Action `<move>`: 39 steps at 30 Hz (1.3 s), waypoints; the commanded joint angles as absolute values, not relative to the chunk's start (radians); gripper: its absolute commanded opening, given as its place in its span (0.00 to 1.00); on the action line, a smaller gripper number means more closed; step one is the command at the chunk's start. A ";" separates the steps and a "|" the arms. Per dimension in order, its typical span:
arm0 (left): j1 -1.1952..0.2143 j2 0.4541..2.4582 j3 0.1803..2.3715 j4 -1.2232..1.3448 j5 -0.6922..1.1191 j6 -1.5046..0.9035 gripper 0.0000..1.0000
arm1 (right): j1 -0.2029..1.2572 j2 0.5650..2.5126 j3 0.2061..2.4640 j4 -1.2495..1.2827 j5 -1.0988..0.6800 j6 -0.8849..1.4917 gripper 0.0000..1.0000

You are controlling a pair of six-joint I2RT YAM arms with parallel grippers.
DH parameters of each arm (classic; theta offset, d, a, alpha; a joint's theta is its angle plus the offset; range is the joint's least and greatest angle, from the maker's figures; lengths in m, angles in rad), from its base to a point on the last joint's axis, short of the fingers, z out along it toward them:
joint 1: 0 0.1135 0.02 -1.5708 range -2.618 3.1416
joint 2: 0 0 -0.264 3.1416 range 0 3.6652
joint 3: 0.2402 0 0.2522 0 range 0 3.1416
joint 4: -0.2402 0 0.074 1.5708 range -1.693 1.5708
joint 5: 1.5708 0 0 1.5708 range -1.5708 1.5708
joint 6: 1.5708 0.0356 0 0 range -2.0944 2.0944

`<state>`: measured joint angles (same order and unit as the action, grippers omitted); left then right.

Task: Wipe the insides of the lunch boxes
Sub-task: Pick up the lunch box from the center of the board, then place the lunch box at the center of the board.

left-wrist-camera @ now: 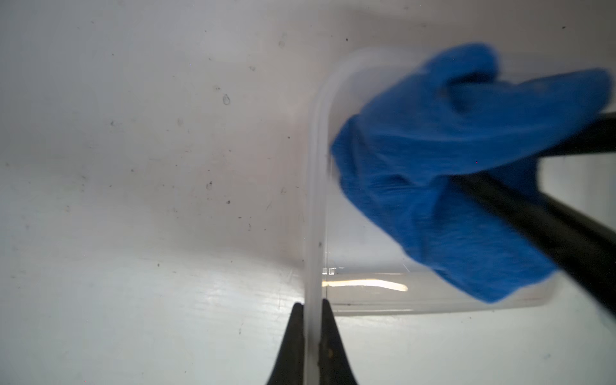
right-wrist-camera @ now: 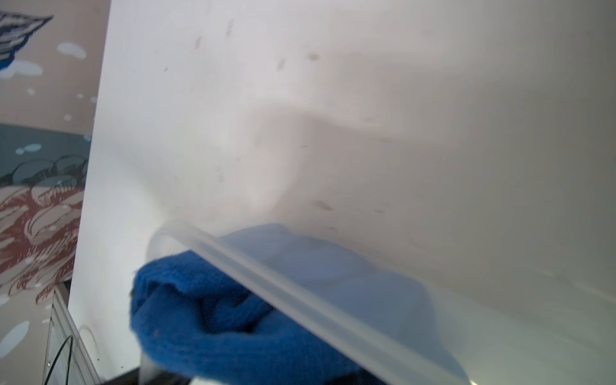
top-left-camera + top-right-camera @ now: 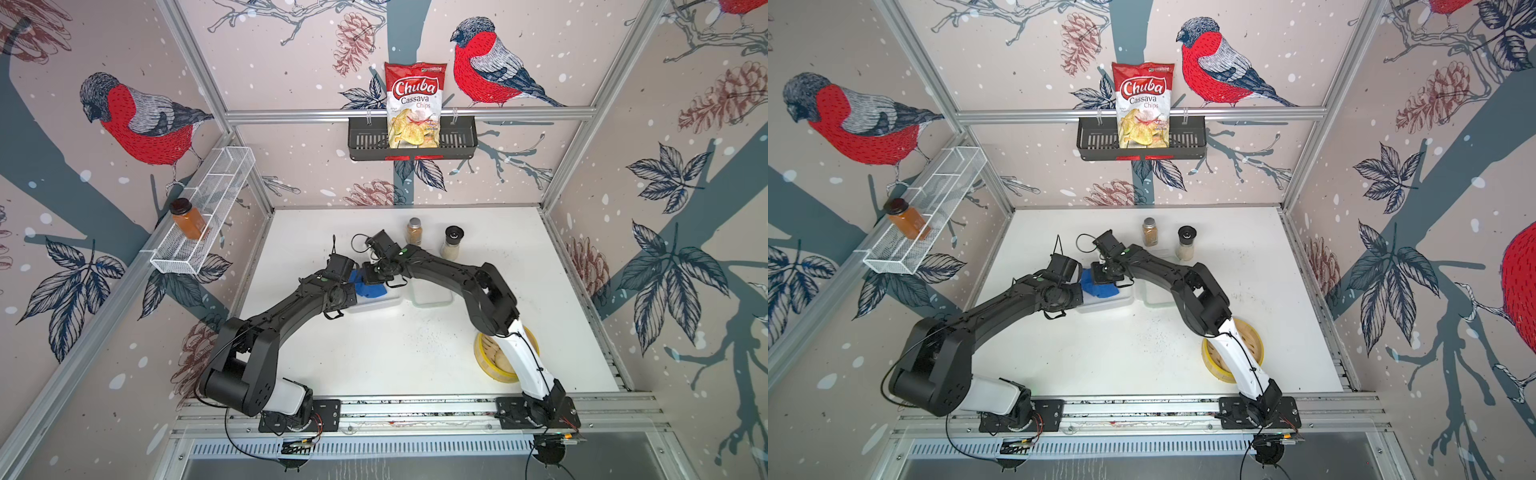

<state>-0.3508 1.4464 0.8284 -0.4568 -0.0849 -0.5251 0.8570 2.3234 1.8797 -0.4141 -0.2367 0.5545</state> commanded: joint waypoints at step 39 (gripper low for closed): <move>-0.354 1.447 0.857 -0.486 -0.082 -0.522 0.00 | 0.871 2.482 2.126 -0.761 0.086 0.410 0.00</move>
